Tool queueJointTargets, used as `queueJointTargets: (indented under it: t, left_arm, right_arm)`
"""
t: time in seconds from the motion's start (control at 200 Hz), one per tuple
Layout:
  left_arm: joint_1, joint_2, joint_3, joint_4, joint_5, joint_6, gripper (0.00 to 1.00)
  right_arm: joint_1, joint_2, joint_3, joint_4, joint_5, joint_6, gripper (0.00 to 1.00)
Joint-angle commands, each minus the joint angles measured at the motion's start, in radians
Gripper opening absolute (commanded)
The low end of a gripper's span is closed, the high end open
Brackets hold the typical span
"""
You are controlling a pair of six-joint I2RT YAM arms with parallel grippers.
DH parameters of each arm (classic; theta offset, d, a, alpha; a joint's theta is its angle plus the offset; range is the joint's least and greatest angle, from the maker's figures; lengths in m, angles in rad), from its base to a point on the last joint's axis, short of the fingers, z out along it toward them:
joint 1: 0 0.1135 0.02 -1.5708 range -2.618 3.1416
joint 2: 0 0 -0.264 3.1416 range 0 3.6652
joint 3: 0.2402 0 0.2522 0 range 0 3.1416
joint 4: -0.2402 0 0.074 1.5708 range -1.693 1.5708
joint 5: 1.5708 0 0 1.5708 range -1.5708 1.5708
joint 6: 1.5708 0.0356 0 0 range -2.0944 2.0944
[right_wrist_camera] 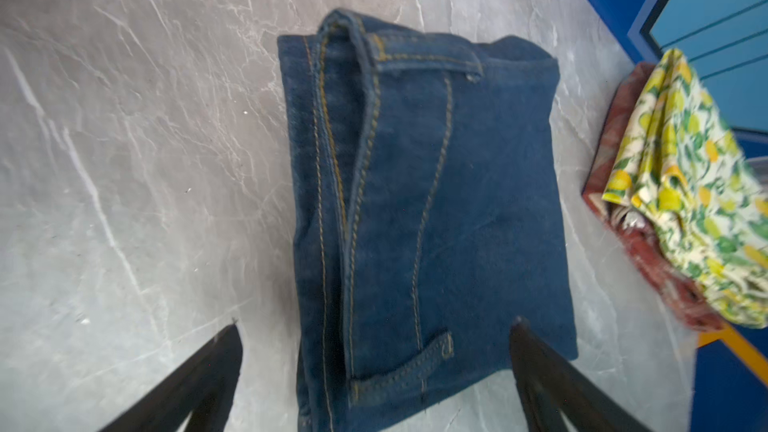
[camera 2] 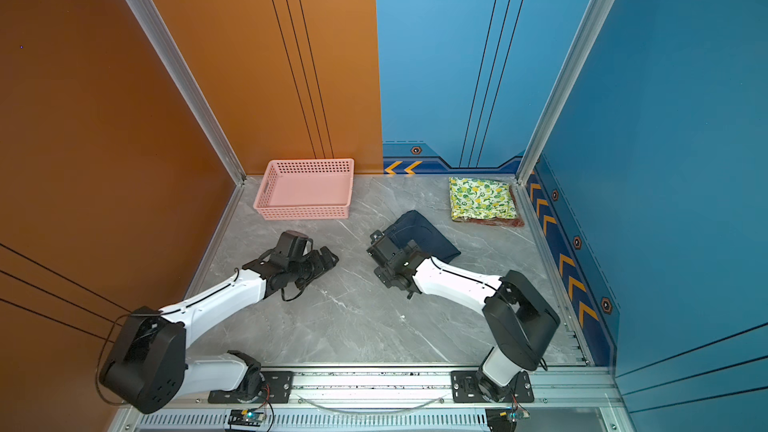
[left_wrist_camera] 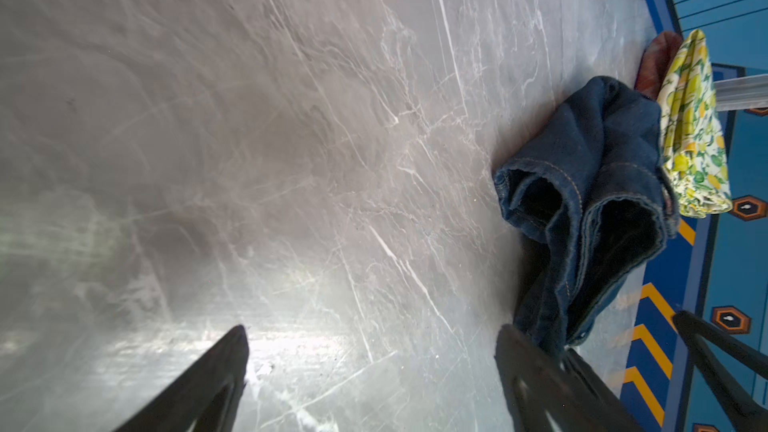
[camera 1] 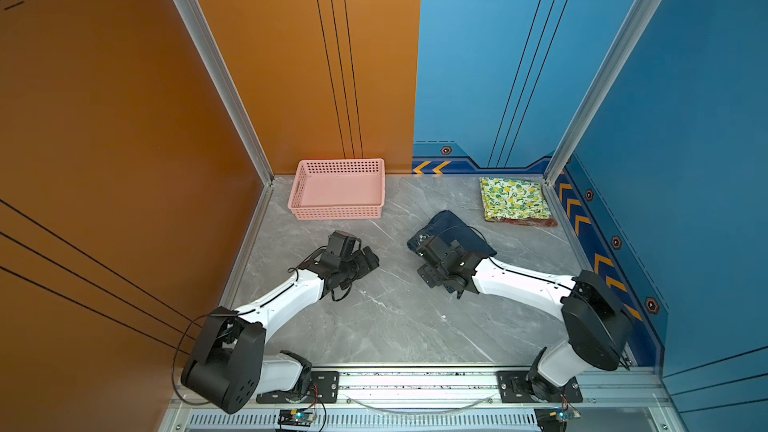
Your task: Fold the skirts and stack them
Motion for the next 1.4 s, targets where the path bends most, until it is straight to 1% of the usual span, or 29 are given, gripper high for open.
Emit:
queueJointTargets:
  t: [0.0, 0.15, 0.34, 0.431, 0.546, 0.636, 0.681, 0.721, 0.761, 0.781, 0.816, 0.826, 0.851, 0.891, 0.941, 0.986, 1.111, 1.232, 1.247, 1.317, 1.397]
  left_arm:
    - [0.04, -0.038, -0.023, -0.042, 0.066, 0.038, 0.94]
    - [0.073, -0.054, -0.031, -0.033, 0.086, 0.033, 0.94]
    - [0.088, -0.074, -0.034, -0.019, 0.089, 0.027, 0.94]
    - [0.094, -0.084, -0.032, -0.023, 0.084, 0.024, 0.93]
    - [0.101, -0.093, -0.028, -0.024, 0.088, 0.022, 0.93]
    - [0.106, -0.104, -0.025, -0.03, 0.089, 0.021, 0.92]
    - [0.109, -0.112, -0.025, -0.032, 0.089, 0.021, 0.91]
    - [0.111, -0.12, -0.025, -0.033, 0.09, 0.019, 0.9]
    - [0.114, -0.126, -0.025, -0.033, 0.095, 0.019, 0.89]
    - [0.116, -0.129, -0.025, -0.032, 0.097, 0.019, 0.88]
    - [0.117, -0.135, -0.025, -0.031, 0.099, 0.018, 0.87]
    - [0.118, -0.136, -0.026, -0.03, 0.1, 0.018, 0.83]
    - [0.12, -0.142, -0.027, -0.027, 0.102, 0.016, 0.8]
    - [0.123, -0.151, -0.027, -0.022, 0.108, 0.014, 0.76]
    - [0.129, -0.162, -0.025, -0.02, 0.112, 0.012, 0.73]
    - [0.134, -0.17, -0.016, -0.027, 0.114, 0.014, 0.72]
    - [0.144, -0.191, 0.012, -0.047, 0.115, 0.029, 0.69]
    - [0.146, -0.189, 0.031, -0.05, 0.123, 0.034, 0.68]
    - [0.146, -0.186, 0.033, -0.048, 0.125, 0.035, 0.68]
    - [0.146, -0.172, 0.042, -0.042, 0.135, 0.037, 0.68]
    - [0.144, -0.156, 0.049, -0.032, 0.148, 0.038, 0.68]
  right_arm:
    - [0.019, 0.101, 0.065, -0.043, 0.171, -0.105, 1.0]
    - [0.042, 0.211, 0.112, -0.059, 0.293, -0.129, 1.0]
    - [0.035, 0.288, 0.15, -0.06, 0.372, -0.156, 1.0]
    - [0.027, 0.329, 0.173, -0.06, 0.385, -0.156, 1.0]
    - [0.012, 0.379, 0.199, -0.06, 0.373, -0.156, 1.0]
    - [-0.003, 0.385, 0.206, -0.06, 0.372, -0.15, 1.0]
    - [-0.01, 0.418, 0.209, -0.065, 0.366, -0.15, 0.98]
    - [-0.017, 0.423, 0.213, -0.072, 0.362, -0.15, 0.95]
    - [-0.026, 0.428, 0.222, -0.089, 0.35, -0.15, 0.87]
    - [-0.03, 0.431, 0.228, -0.097, 0.346, -0.149, 0.8]
    - [-0.037, 0.433, 0.237, -0.104, 0.345, -0.149, 0.59]
    - [-0.039, 0.433, 0.24, -0.106, 0.343, -0.149, 0.52]
    - [-0.043, 0.431, 0.246, -0.114, 0.336, -0.149, 0.4]
    - [-0.049, 0.425, 0.261, -0.132, 0.328, -0.143, 0.27]
    - [-0.053, 0.407, 0.284, -0.157, 0.316, -0.141, 0.16]
    - [-0.055, 0.383, 0.309, -0.185, 0.305, -0.137, 0.0]
    - [-0.079, 0.296, 0.412, -0.287, 0.251, -0.101, 0.0]
    - [-0.149, 0.242, 0.55, -0.402, 0.11, -0.029, 0.0]
    - [-0.186, 0.236, 0.565, -0.413, 0.085, -0.019, 0.0]
    - [-0.266, 0.218, 0.637, -0.461, -0.013, 0.05, 0.0]
    - [-0.375, 0.189, 0.678, -0.465, -0.175, 0.143, 0.0]
